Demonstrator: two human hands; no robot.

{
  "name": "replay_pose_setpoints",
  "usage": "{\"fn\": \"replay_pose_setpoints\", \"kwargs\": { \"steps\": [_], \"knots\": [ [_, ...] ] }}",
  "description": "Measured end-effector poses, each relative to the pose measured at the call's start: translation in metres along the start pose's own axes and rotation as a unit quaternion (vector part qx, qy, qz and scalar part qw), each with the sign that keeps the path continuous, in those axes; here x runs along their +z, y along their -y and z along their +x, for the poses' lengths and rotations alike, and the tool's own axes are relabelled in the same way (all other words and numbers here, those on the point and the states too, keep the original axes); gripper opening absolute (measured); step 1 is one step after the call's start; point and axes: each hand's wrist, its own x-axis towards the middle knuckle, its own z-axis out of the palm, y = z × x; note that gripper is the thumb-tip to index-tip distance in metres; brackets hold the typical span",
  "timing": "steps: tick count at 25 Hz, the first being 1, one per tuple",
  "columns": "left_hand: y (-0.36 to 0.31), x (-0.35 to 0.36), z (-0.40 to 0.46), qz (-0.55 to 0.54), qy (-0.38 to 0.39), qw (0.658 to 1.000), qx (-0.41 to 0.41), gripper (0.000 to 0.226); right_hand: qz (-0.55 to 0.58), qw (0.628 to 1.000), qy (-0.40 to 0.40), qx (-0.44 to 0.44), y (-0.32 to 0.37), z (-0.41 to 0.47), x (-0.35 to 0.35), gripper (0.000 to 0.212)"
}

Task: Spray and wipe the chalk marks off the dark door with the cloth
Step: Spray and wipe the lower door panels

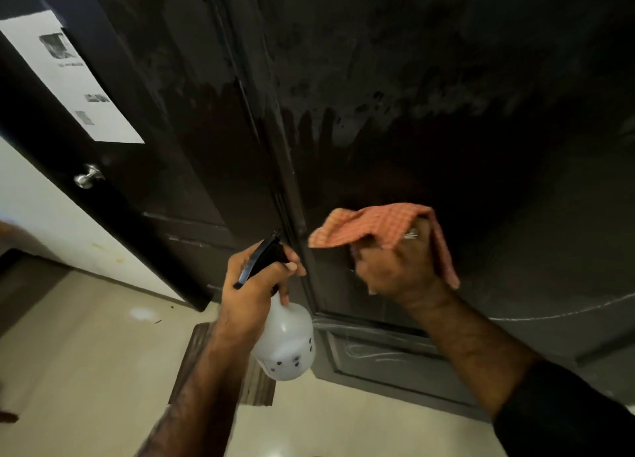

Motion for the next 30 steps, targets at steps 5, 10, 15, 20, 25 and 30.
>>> {"fn": "replay_pose_setpoints", "kwargs": {
  "steps": [5,10,15,20,25,30],
  "knots": [
    [0.006,-0.001,0.015,-0.034,0.053,0.998,-0.009,0.02,0.05,0.989,0.115,-0.072,-0.024,-0.061,-0.004,0.035],
    [0.019,-0.017,0.024,-0.043,0.083,0.996,0.006,0.012,0.035,0.991,0.122,0.042,-0.027,-0.052,-0.006,0.034],
    [0.015,-0.017,0.026,-0.039,0.096,0.995,0.004,0.012,-0.004,0.982,0.158,-0.103,-0.011,0.0,-0.019,0.032],
    [0.014,0.012,0.018,-0.039,0.073,0.996,-0.015,0.008,0.028,0.987,0.148,-0.046,-0.089,-0.11,-0.084,0.02],
    [0.009,0.071,-0.007,-0.029,0.036,0.999,-0.016,0.006,0.023,0.986,0.157,-0.056,-0.112,-0.13,-0.11,0.023],
    [0.013,0.113,-0.038,-0.03,-0.083,0.994,-0.061,0.011,0.036,0.977,0.149,-0.148,-0.073,-0.071,-0.073,0.034]
  ]
}}
